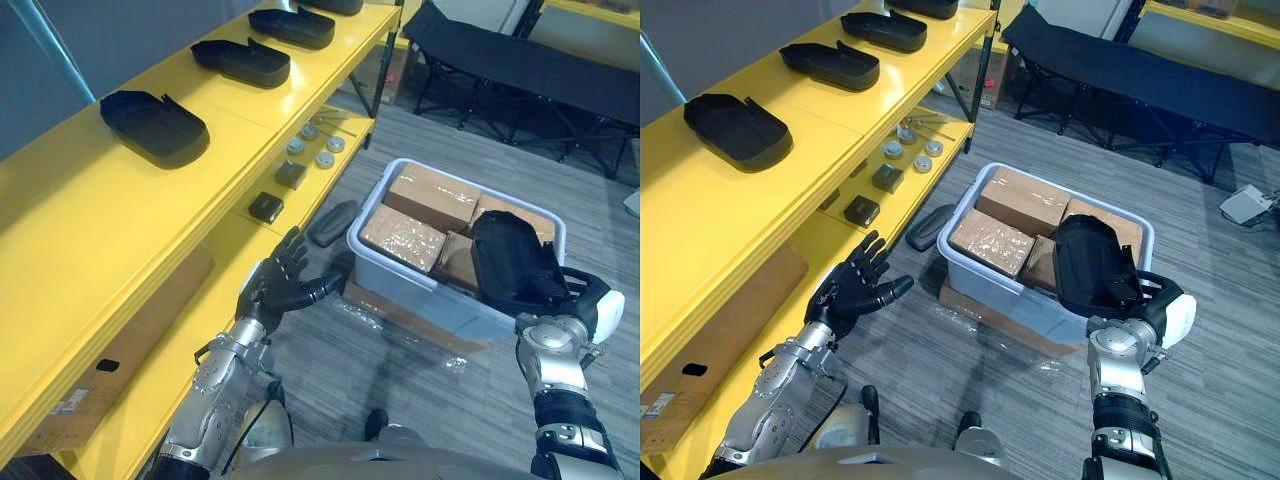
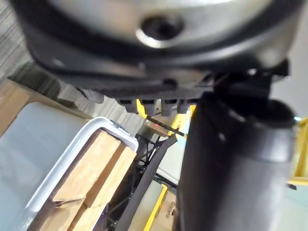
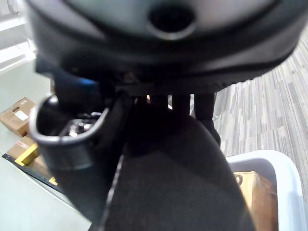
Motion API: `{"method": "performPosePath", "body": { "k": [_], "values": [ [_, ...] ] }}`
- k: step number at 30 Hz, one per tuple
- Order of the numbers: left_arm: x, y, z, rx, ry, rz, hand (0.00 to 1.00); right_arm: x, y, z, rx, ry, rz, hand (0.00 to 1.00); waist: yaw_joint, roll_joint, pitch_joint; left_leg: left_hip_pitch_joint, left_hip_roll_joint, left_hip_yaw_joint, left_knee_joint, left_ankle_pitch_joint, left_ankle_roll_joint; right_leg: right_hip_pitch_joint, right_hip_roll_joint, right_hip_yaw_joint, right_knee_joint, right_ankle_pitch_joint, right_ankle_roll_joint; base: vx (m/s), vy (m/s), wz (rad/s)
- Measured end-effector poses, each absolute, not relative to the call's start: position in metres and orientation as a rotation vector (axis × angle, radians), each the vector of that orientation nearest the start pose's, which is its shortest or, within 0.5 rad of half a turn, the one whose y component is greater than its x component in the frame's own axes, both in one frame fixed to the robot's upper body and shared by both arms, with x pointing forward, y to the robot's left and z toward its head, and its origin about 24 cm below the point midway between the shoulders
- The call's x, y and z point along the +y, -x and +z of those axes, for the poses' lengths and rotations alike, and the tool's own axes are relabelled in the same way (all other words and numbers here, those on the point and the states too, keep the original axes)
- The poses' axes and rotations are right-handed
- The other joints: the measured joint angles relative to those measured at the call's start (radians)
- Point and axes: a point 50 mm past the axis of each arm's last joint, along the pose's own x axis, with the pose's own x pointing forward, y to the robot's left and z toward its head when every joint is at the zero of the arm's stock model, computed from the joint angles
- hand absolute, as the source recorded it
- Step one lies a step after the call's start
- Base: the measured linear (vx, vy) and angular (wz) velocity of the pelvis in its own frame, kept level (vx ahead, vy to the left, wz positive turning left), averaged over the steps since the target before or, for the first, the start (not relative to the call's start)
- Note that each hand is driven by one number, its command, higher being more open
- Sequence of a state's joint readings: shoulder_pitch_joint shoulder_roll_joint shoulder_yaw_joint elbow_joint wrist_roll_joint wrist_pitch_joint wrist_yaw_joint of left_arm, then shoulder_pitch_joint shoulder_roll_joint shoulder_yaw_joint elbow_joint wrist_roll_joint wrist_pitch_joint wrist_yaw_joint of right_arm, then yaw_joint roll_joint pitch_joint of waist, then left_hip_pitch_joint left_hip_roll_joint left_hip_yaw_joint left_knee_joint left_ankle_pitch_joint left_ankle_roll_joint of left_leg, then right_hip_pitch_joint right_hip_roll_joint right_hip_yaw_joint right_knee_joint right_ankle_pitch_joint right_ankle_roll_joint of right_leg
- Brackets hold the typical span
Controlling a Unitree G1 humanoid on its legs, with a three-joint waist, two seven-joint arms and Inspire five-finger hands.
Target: Walk over and take three plastic housings, then place them on the shelf
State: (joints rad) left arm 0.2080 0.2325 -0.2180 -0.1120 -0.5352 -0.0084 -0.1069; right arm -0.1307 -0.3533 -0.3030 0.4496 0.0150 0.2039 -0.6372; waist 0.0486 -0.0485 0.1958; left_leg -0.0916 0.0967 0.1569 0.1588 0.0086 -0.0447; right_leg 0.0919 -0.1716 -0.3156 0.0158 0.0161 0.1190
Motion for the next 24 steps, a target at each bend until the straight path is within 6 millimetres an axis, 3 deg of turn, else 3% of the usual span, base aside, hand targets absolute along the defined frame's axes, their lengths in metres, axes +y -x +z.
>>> {"method": "performPosePath", "body": {
  "k": [16,24],
  "values": [
    [0.1465,-0.2005,0.0186,0.151,0.346,-0.267,1.00,-0.3301,-0.2274,0.0037,0.404,0.351,-0.982,0.00,-0.001,-0.019,-0.031,0.036,-0.025,0.003,-0.082,0.039,0.003,0.000,-0.019,-0.003,-0.001,0.004,0.009,0.00,0.001,0.00],
    [0.1472,-0.1989,0.0160,0.173,0.347,-0.263,1.00,-0.3300,-0.2279,0.0043,0.396,0.351,-0.975,0.00,-0.001,-0.017,-0.040,0.068,-0.035,0.002,-0.159,0.076,0.008,-0.001,-0.022,-0.007,0.000,0.005,0.011,0.00,0.004,0.01]
  ]
}}
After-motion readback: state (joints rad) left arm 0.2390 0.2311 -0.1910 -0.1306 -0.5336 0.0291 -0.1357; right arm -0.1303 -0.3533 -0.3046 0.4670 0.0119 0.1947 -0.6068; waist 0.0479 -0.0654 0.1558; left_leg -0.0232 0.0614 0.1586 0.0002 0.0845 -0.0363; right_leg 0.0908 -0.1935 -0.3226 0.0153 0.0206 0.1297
